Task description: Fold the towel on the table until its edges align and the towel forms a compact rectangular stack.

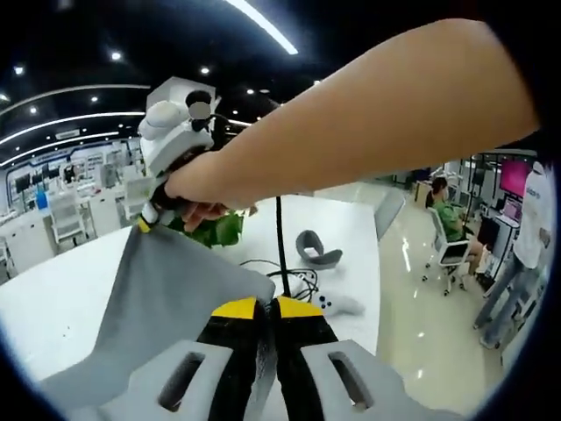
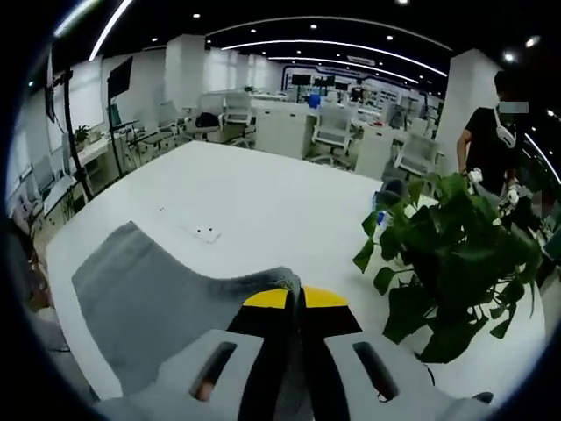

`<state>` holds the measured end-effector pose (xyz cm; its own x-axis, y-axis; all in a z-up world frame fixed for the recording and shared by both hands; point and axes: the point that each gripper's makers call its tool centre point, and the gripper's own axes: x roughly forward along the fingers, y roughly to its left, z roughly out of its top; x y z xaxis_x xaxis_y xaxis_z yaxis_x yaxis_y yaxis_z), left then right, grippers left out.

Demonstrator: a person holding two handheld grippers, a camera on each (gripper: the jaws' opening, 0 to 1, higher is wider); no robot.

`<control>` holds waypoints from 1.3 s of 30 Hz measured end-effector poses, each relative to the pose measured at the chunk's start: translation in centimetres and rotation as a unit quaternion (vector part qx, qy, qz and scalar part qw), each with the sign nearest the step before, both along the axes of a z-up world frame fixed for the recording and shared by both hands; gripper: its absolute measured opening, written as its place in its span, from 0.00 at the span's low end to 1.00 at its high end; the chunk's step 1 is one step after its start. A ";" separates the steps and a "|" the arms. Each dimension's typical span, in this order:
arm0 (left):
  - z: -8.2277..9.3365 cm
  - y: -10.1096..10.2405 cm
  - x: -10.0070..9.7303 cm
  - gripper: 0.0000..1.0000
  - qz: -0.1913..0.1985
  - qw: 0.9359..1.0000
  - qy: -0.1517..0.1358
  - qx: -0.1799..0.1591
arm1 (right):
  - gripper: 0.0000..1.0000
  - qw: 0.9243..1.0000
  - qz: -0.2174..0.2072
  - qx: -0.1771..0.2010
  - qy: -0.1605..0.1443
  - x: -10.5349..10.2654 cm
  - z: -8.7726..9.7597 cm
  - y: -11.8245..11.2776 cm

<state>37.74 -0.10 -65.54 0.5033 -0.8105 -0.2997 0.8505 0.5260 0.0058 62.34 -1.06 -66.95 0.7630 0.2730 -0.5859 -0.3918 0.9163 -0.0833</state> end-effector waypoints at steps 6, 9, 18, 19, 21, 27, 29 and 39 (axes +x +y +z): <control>1.9 2.7 0.2 0.06 0.017 1.000 -0.009 -0.012 | 0.01 1.000 0.003 0.010 0.004 0.3 1.2 2.2; 2.7 4.2 0.4 0.06 0.025 0.999 -0.018 -0.013 | 0.01 1.000 -0.001 0.026 0.008 0.6 2.0 3.5; 4.4 9.0 1.8 0.06 0.054 0.997 -0.045 -0.013 | 0.01 1.000 0.026 0.015 0.009 0.9 3.5 7.8; 4.5 9.4 1.9 0.06 0.056 0.997 -0.045 -0.012 | 0.01 0.999 0.028 0.018 0.011 1.0 3.7 8.4; 4.7 10.4 2.0 0.06 0.062 0.997 -0.046 -0.016 | 0.01 0.999 0.029 0.024 0.013 1.1 4.0 9.2; 5.3 13.0 2.2 0.06 0.082 0.995 -0.062 -0.010 | 0.01 0.998 0.042 0.035 0.019 1.4 4.6 12.3; 5.5 13.7 2.1 0.06 0.085 0.994 -0.065 -0.010 | 0.01 0.998 0.045 0.036 0.021 1.5 4.7 13.2; 6.0 19.1 1.8 0.06 0.116 0.992 -0.054 -0.015 | 0.01 0.996 0.057 0.062 0.025 1.4 5.5 17.4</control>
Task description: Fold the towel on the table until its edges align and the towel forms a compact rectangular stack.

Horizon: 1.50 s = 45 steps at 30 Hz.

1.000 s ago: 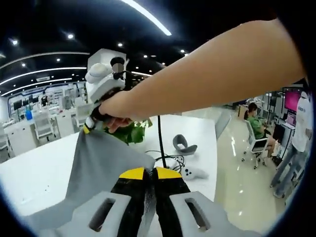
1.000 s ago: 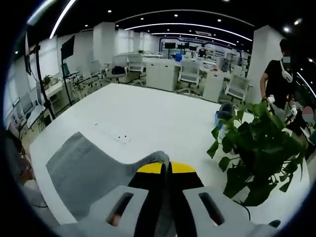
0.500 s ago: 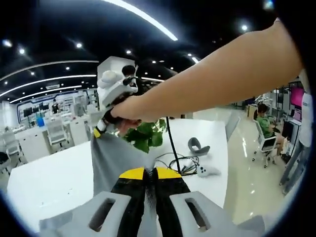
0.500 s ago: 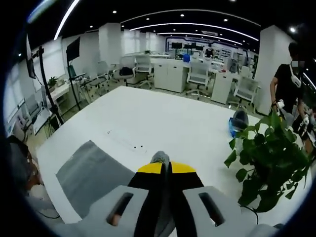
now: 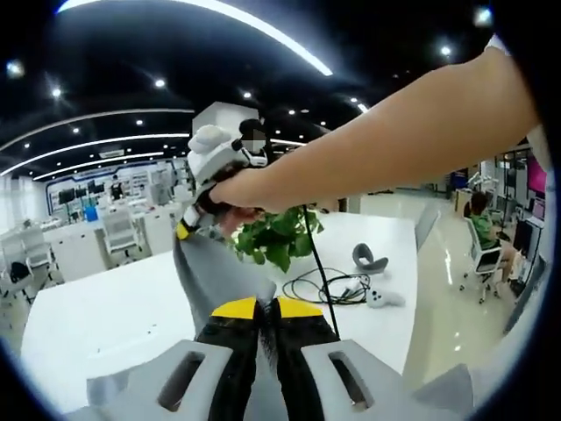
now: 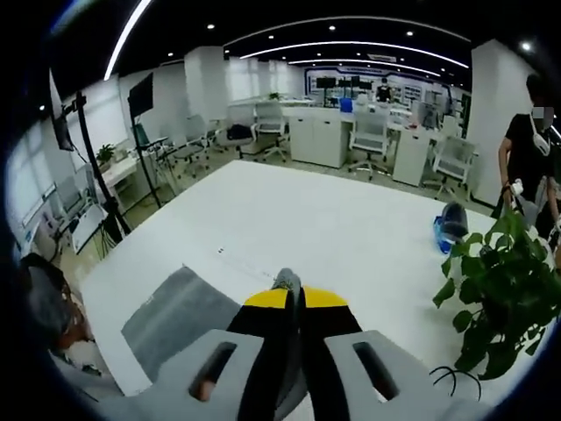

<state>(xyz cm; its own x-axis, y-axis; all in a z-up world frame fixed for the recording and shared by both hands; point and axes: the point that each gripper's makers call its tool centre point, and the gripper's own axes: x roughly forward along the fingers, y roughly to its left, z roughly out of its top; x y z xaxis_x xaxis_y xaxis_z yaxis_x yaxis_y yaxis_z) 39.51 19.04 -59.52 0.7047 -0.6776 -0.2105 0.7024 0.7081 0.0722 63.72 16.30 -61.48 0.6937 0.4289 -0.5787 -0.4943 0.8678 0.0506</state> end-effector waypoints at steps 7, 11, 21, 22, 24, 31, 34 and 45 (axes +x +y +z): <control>-0.1 2.6 -0.5 0.06 0.015 1.000 -0.004 0.003 | 0.01 1.000 0.008 0.006 0.002 -0.4 0.1 3.0; -0.5 4.1 -0.8 0.06 0.026 1.000 -0.001 0.003 | 0.01 1.000 0.015 0.015 0.011 -0.5 -0.1 4.9; -0.6 7.7 -1.7 0.06 0.053 0.999 0.006 -0.012 | 0.01 0.999 0.031 0.027 0.018 -0.7 -0.4 9.1; -0.6 8.1 -1.7 0.06 0.055 0.998 0.007 -0.013 | 0.01 0.999 0.032 0.024 0.018 -0.8 -0.4 9.3; -0.6 9.0 -1.6 0.06 0.063 0.998 0.011 -0.020 | 0.01 0.999 0.033 0.026 0.019 -0.8 -0.4 10.0; -0.9 11.8 -1.8 0.06 0.083 0.996 0.012 -0.020 | 0.01 0.999 0.040 0.006 0.014 -0.3 -0.4 11.7; -1.6 12.9 -1.7 0.06 0.091 0.995 0.017 -0.020 | 0.01 0.999 0.039 0.005 0.013 -0.2 -0.5 12.2; -3.8 14.4 -2.6 0.06 0.100 0.994 0.043 -0.028 | 0.01 0.998 0.065 0.000 0.015 -0.6 -2.1 15.5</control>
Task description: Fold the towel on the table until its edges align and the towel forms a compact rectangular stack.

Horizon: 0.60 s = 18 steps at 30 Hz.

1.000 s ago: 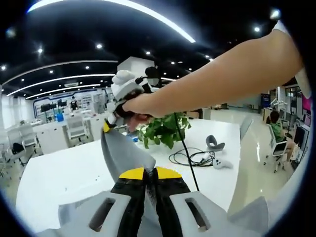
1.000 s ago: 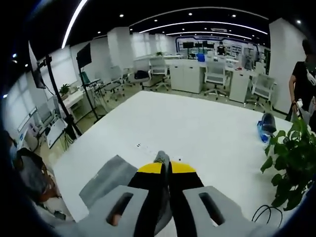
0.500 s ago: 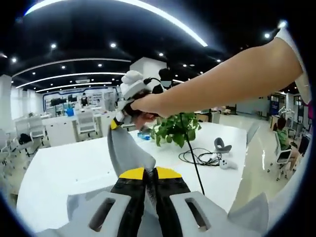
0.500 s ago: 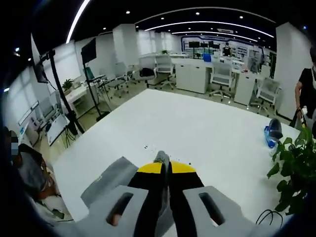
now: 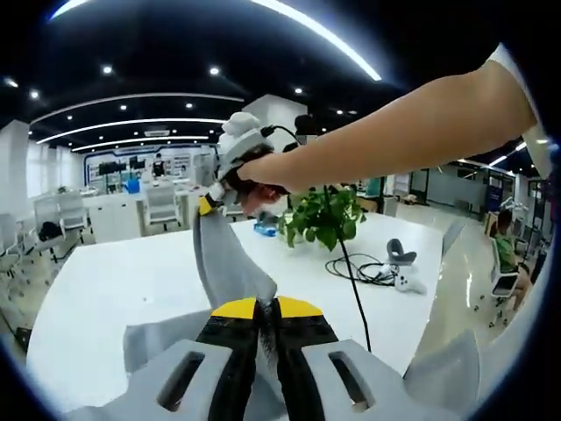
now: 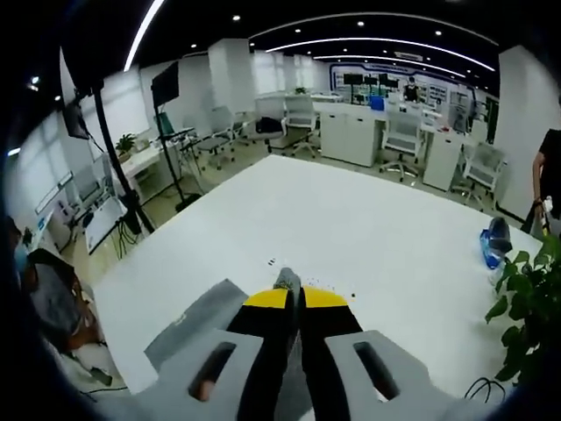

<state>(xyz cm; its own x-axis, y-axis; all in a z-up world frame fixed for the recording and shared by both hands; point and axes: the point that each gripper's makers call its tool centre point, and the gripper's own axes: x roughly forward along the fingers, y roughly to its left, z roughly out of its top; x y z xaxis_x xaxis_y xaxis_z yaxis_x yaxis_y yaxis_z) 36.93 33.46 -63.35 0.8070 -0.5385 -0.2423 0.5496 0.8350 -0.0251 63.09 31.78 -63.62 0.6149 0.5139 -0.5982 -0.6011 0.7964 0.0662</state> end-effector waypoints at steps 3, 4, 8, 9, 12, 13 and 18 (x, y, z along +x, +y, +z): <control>-0.5 0.6 0.0 0.06 0.005 1.000 0.003 0.001 | 0.01 1.000 0.004 -0.003 0.002 0.0 -0.5 0.7; -0.7 0.9 0.1 0.06 0.008 1.000 0.005 0.000 | 0.01 1.000 0.004 -0.005 0.002 0.0 -0.6 0.9; -1.7 2.0 0.3 0.06 0.018 1.000 0.011 0.005 | 0.01 1.000 0.011 -0.013 0.000 0.1 -1.3 1.7; -1.9 2.3 0.3 0.06 0.021 1.000 0.012 0.007 | 0.01 1.000 0.013 -0.015 -0.002 0.1 -1.4 1.9; -2.6 3.2 0.3 0.06 0.030 0.999 0.018 0.007 | 0.01 1.000 0.018 -0.013 0.001 0.2 -1.8 2.7; -2.9 3.5 0.2 0.06 0.034 0.999 0.021 0.006 | 0.01 1.000 0.020 -0.014 0.002 0.2 -2.0 3.1; -3.9 4.7 0.1 0.06 0.045 0.999 0.028 0.008 | 0.01 1.000 0.026 -0.014 0.007 0.0 -3.0 4.4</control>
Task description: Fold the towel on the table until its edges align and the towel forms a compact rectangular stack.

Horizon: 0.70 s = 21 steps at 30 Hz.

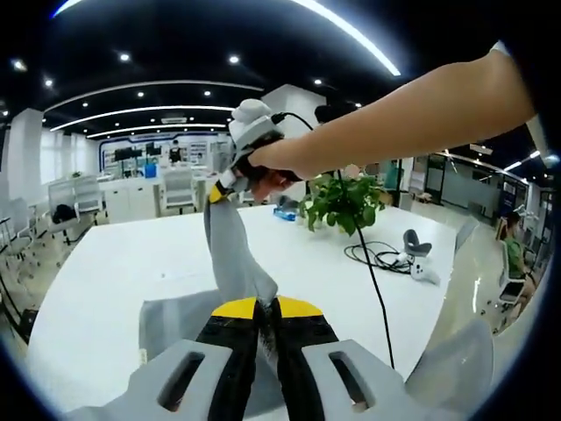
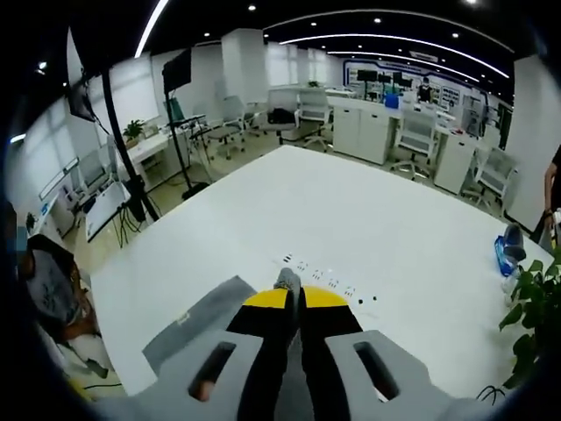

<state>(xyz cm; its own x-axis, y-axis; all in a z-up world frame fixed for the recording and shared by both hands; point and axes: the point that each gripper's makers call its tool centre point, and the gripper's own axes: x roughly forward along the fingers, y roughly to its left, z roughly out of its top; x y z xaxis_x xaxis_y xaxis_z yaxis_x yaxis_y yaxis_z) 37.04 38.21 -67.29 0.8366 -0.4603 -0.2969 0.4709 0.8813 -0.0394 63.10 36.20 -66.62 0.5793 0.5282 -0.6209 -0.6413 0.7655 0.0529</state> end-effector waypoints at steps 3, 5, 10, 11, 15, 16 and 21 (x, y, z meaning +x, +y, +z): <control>-0.8 0.7 -0.1 0.06 0.007 1.000 0.004 0.002 | 0.01 1.000 0.006 -0.002 0.000 -0.2 -0.6 0.8; -1.6 1.4 -0.1 0.06 0.014 1.000 0.008 0.004 | 0.01 1.000 0.013 -0.008 -0.003 -0.2 -1.0 1.3; -3.2 2.8 -0.2 0.06 0.022 1.000 0.021 0.006 | 0.01 1.000 0.021 -0.009 0.000 -0.1 -1.9 2.6; -3.2 2.9 -0.3 0.06 0.023 0.999 0.022 0.007 | 0.01 1.000 0.022 -0.009 0.000 -0.1 -2.1 2.8; -4.0 3.8 -0.3 0.06 0.029 0.999 0.028 0.007 | 0.01 1.000 0.029 -0.009 0.003 -0.1 -2.8 4.0; -4.2 3.9 -0.4 0.06 0.030 0.999 0.030 0.008 | 0.01 1.000 0.030 -0.009 0.004 -0.1 -2.9 4.1; -5.6 5.4 -0.5 0.06 0.041 0.998 0.042 0.009 | 0.01 0.999 0.035 -0.009 0.009 -0.3 -3.9 5.6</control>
